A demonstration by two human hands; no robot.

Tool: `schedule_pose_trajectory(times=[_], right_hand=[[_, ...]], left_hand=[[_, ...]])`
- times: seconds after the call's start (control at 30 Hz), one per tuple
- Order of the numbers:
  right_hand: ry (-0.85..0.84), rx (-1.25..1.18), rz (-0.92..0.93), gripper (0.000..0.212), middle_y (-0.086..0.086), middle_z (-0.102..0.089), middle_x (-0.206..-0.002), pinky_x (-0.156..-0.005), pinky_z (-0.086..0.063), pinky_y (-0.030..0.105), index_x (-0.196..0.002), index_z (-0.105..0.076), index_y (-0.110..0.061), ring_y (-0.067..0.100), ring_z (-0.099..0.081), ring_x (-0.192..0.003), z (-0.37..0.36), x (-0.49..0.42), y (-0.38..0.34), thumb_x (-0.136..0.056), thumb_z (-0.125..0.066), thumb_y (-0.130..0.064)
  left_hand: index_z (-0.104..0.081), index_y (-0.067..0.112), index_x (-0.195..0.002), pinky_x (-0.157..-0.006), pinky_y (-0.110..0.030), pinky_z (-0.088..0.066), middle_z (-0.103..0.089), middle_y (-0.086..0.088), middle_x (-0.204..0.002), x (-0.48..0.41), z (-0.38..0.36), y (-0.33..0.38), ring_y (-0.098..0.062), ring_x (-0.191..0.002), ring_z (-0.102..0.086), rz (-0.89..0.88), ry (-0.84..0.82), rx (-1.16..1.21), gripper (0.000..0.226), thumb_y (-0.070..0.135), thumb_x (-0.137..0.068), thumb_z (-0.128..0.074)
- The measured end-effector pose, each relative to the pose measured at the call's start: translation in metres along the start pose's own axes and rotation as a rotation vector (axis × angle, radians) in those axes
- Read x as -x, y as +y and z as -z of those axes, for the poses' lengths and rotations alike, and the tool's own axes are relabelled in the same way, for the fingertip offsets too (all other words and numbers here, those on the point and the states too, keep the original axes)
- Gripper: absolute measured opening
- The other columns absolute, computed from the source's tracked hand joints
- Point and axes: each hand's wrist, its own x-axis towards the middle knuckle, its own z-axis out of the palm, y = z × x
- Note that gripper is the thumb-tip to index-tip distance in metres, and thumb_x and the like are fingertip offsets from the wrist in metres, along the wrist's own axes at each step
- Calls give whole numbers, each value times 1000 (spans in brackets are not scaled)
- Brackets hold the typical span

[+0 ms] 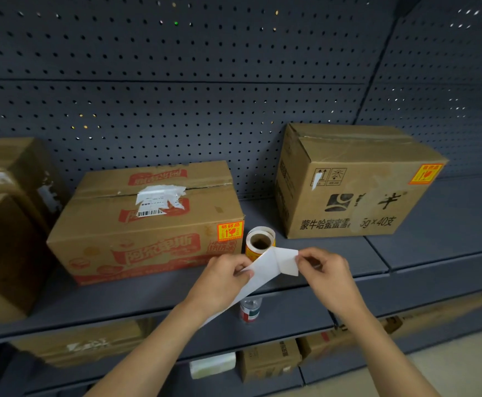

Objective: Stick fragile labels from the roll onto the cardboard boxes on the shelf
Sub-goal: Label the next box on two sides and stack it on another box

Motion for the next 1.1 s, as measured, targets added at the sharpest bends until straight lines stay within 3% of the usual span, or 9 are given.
schedule_pose_trajectory(times=[0.13, 0.3, 0.37, 0.5, 0.7, 0.8, 0.87, 1.0, 1.1], right_hand=[[104, -24, -21, 16, -10, -69, -74, -64, -47, 23, -81, -71, -23, 0, -62, -77, 8, -4, -6, -92, -63, -14], [154, -187, 5, 18, -4, -70, -74, -69, -48, 31, -81, -71, -21, 13, -63, -73, 7, -17, -22, -94, -61, -12], [121, -284, 9, 19, 1, -72, -79, -72, -51, 31, -84, -72, -16, 17, -65, -78, 0, -24, -32, -96, -59, -9], [11, -431, 38, 21, -10, -74, -79, -74, -54, 18, -86, -72, -13, 3, -67, -80, -20, -36, -53, -97, -58, -3], [-102, -439, 43, 26, -6, -70, -115, -88, -50, 14, -123, -68, -17, 1, -64, -106, -51, -55, -80, -99, -60, -15], [-176, -416, 70, 31, -9, -67, -120, -79, -48, 4, -130, -64, -18, -10, -60, -105, -63, -61, -87, -100, -58, -16], [-196, -384, 71, 31, -9, -68, -122, -82, -49, 8, -130, -66, -19, -7, -61, -107, -70, -62, -88, -100, -59, -18], [-184, -318, 81, 26, -13, -71, -118, -98, -52, 26, -122, -70, -23, -1, -63, -111, -75, -53, -86, -97, -62, -24], [-201, -260, 97, 20, -21, -69, -113, -92, -52, 21, -113, -70, -38, -8, -62, -106, -72, -40, -88, -96, -64, -30]], left_hand=[[-67, 15, -82, -77, -44, -52, -65, -4, -79, 4, 5, -4, -21, -81, -61, 36, -3, -50, 17, 26, -94, -64], [-76, 29, -92, -90, -34, -55, -74, 20, -89, 14, 20, -2, 3, -91, -66, 33, 31, 6, 10, 33, -92, -67], [-76, 30, -95, -84, -29, -56, -74, 21, -88, 20, 31, 1, 4, -86, -66, 6, 132, -13, 11, 34, -93, -66], [-72, 24, -88, -66, -25, -50, -67, 14, -81, 35, 59, 6, -3, -70, -60, -121, 479, -152, 8, 21, -92, -65], [-67, 12, -116, -92, -46, -46, -61, -8, -114, 55, 97, -10, -23, -107, -44, -96, 843, -386, 34, 23, -85, -60], [-54, 23, -135, -109, -62, -30, -42, -13, -147, 66, 113, -22, -39, -138, -30, 127, 810, -421, 46, 31, -91, -60], [-46, 31, -145, -115, -63, -20, -30, -11, -159, 70, 119, -32, -41, -148, -17, 244, 712, -433, 53, 50, -95, -51], [-31, 35, -155, -121, -58, -11, -23, -8, -164, 68, 121, -48, -39, -152, -6, 328, 541, -478, 81, 76, -87, -14], [-32, 30, -152, -123, -60, -7, -29, -12, -161, 64, 125, -64, -39, -153, -8, 291, 516, -538, 83, 79, -91, -6]])
